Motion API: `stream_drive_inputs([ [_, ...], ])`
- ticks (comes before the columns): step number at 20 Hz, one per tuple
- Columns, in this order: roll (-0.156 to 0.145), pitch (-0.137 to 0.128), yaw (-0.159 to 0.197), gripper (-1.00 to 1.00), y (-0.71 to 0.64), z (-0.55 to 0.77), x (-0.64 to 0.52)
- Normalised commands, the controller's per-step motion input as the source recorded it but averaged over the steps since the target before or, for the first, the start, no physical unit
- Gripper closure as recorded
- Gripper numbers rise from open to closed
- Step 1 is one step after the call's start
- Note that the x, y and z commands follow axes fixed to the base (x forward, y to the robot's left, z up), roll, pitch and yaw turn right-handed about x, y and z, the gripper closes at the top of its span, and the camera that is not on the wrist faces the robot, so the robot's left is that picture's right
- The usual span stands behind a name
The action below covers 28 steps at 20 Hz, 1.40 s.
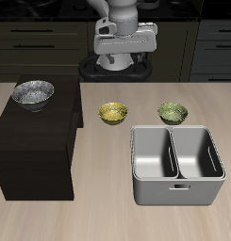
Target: Stack the green bowl on the black bowl
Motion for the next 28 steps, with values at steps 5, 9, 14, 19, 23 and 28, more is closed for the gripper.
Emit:
stream_drive_inputs([
  [5,0.018,-0.014,0.01,-1.0,0.44,-0.06,-0.04],
  [9,0.02,0.007,-0.015,-1.0,0.48,-0.07,-0.03],
  [14,0.031,0.006,-0.033,-1.0,0.34,-0.04,0.03],
  [19,-0.013,-0.026,-0.044,-1.0,0.03,-0.18,0.05],
  [23,-0.017,-0.025,-0.007,-1.0,0.01,-0.34,0.09],
  [28,-0.024,-0.048,0.036,-1.0,0.06,-0.31,0.06],
])
